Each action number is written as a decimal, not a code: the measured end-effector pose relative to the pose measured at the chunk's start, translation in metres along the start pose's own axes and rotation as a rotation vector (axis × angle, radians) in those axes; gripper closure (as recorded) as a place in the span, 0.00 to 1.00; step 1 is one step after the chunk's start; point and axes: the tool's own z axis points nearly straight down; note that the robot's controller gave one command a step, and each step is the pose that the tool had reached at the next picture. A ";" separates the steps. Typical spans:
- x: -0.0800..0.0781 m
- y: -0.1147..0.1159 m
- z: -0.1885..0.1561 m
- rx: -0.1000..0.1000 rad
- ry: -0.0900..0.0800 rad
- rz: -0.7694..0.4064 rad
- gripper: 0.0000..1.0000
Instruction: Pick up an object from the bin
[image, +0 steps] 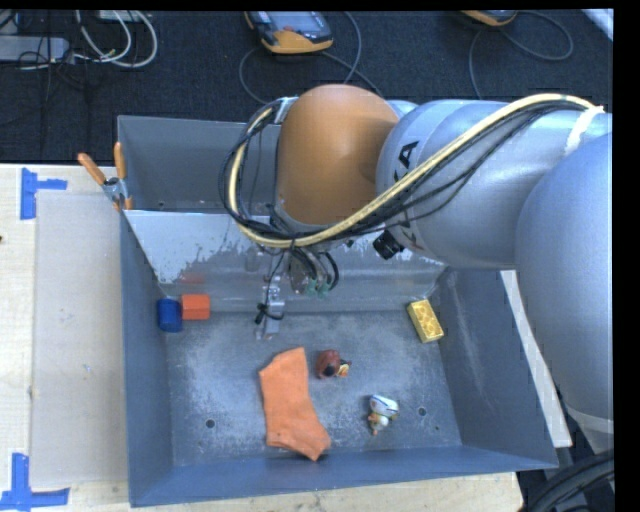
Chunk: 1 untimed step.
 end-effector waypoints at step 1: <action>0.041 -0.047 0.041 -0.001 0.002 -0.057 0.00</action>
Offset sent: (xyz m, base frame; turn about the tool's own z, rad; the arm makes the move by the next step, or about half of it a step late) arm -0.0847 -0.0355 -0.0282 -0.4183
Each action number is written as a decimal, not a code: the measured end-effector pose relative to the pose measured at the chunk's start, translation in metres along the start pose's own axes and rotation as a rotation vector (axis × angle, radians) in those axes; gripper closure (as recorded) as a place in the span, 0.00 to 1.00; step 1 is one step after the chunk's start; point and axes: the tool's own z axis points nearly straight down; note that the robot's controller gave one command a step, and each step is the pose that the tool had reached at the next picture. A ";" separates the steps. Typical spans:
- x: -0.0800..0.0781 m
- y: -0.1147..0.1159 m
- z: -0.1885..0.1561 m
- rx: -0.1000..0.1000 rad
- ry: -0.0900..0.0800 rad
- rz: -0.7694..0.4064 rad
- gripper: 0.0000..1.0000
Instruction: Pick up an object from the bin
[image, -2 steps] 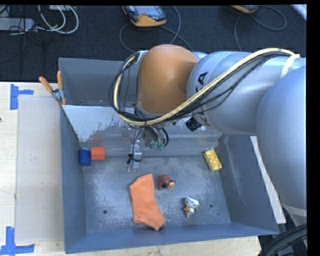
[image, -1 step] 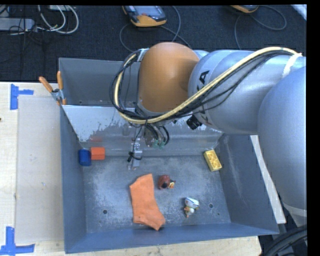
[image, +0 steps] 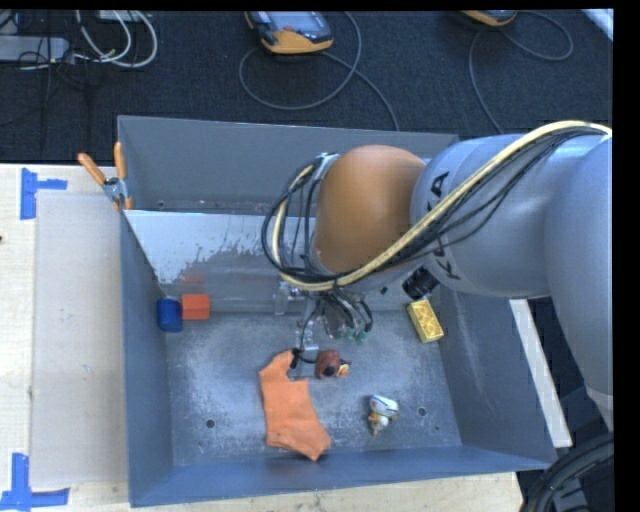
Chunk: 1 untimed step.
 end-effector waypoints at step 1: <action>0.029 -0.009 0.006 0.004 0.009 -0.229 0.00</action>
Offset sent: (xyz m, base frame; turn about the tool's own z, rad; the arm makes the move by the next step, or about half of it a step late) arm -0.0775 -0.0250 -0.0341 -0.2837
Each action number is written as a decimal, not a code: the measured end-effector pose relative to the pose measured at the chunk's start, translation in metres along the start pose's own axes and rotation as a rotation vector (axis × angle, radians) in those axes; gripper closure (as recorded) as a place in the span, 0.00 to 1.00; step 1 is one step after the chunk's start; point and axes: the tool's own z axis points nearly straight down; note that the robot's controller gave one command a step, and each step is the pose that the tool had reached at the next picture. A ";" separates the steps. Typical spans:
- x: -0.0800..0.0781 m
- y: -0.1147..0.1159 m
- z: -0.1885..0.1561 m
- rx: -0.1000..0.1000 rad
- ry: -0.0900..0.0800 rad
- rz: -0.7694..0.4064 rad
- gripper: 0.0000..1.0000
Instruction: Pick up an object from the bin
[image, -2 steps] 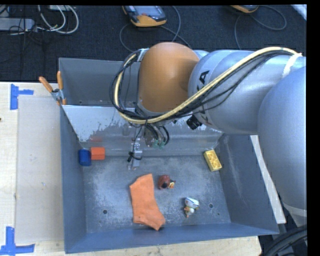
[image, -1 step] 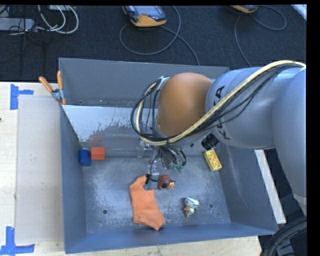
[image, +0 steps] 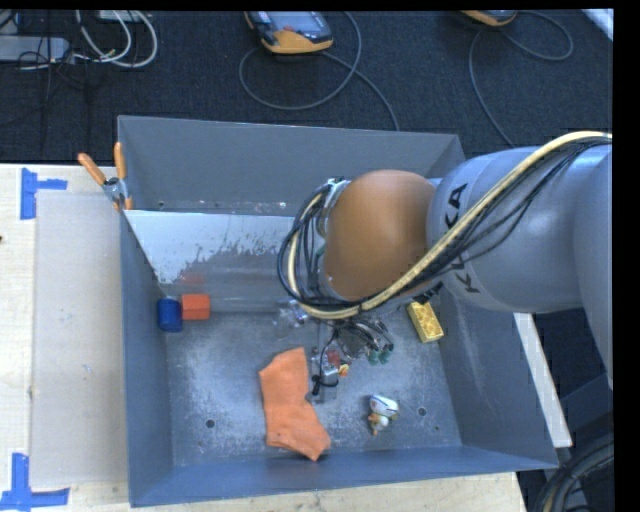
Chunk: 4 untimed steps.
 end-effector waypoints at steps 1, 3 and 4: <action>0.031 0.005 0.015 -0.003 -0.010 -0.101 0.00; 0.023 0.005 0.039 -0.002 -0.005 -0.364 0.00; -0.012 -0.002 0.038 -0.003 -0.006 -0.266 0.00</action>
Offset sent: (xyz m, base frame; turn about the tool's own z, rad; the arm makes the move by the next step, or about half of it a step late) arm -0.0575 -0.0197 -0.0703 -0.3807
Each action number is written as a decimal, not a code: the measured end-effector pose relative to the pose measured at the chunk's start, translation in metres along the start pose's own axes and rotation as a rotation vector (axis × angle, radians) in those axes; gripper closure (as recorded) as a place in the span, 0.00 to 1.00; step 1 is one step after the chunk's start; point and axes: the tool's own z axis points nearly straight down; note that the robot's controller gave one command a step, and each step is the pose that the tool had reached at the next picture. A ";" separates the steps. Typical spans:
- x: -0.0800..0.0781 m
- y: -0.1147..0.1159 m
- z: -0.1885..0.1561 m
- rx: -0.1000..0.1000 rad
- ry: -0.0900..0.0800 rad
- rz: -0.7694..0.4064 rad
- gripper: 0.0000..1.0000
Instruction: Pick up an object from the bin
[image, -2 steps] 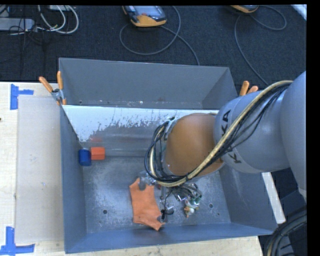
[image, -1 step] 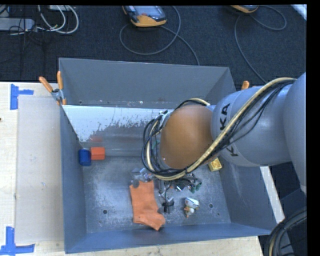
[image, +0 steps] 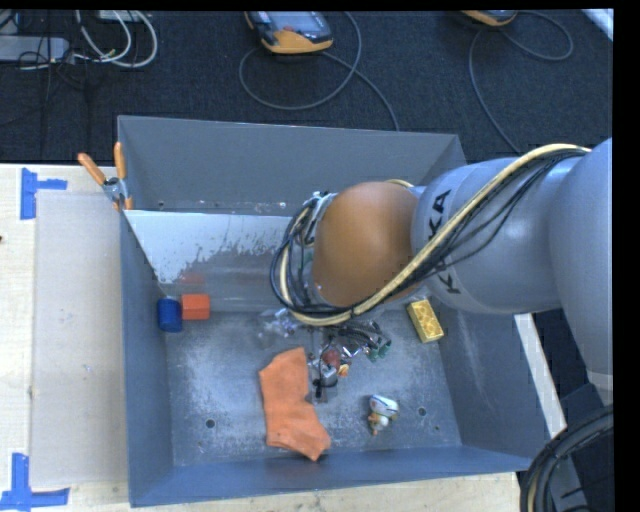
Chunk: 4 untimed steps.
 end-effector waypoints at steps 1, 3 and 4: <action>-0.019 -0.005 0.014 0.001 -0.001 0.021 0.00; 0.027 -0.008 0.040 -0.001 -0.003 0.085 1.00; 0.021 -0.013 0.041 -0.002 -0.002 0.075 1.00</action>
Offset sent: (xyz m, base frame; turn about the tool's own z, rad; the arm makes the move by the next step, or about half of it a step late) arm -0.0200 -0.0224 -0.0415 0.0821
